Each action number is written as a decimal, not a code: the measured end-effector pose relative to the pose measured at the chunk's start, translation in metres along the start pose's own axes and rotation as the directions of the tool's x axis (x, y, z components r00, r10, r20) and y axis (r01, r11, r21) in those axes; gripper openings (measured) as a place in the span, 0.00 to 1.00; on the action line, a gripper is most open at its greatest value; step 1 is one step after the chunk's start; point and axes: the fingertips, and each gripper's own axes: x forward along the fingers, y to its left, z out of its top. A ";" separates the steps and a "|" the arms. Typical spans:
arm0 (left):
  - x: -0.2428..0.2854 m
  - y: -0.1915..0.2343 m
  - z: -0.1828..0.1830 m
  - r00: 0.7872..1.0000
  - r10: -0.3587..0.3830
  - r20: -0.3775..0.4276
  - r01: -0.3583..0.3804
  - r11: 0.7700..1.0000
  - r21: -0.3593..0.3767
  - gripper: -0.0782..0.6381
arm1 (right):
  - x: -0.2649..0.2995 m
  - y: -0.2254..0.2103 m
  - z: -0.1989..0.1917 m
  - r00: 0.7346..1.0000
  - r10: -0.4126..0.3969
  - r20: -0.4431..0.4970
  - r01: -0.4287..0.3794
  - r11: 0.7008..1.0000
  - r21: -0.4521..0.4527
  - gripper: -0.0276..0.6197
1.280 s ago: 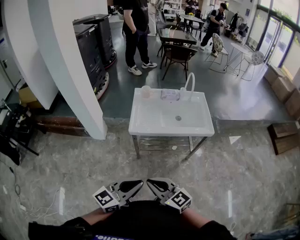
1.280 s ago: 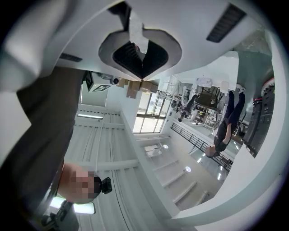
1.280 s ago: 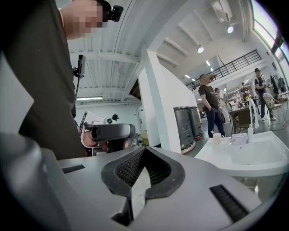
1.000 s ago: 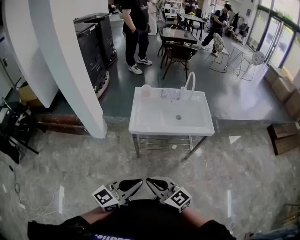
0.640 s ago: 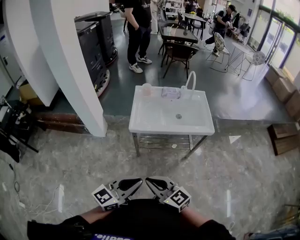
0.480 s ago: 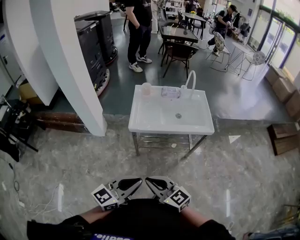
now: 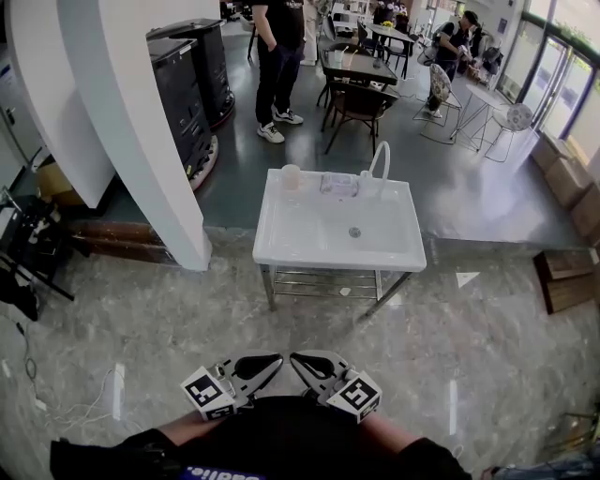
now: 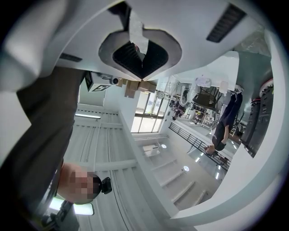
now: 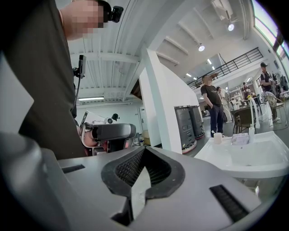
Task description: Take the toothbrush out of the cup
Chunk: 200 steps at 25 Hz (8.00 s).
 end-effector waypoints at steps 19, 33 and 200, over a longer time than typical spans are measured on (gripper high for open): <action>0.036 0.018 -0.004 0.993 0.114 0.032 -0.114 0.993 -0.001 0.12 | -0.017 -0.045 -0.007 0.998 0.055 0.012 -0.055 0.998 -0.016 0.06; 0.064 0.017 -0.007 0.980 0.190 0.058 -0.188 0.982 -0.029 0.12 | -0.047 -0.076 -0.017 0.997 0.074 -0.004 -0.074 0.997 -0.003 0.06; 0.104 0.350 0.043 0.959 0.284 -0.006 -0.284 0.956 -0.069 0.12 | 0.308 -0.513 -0.015 0.900 -0.209 -0.383 0.089 0.948 -0.306 0.13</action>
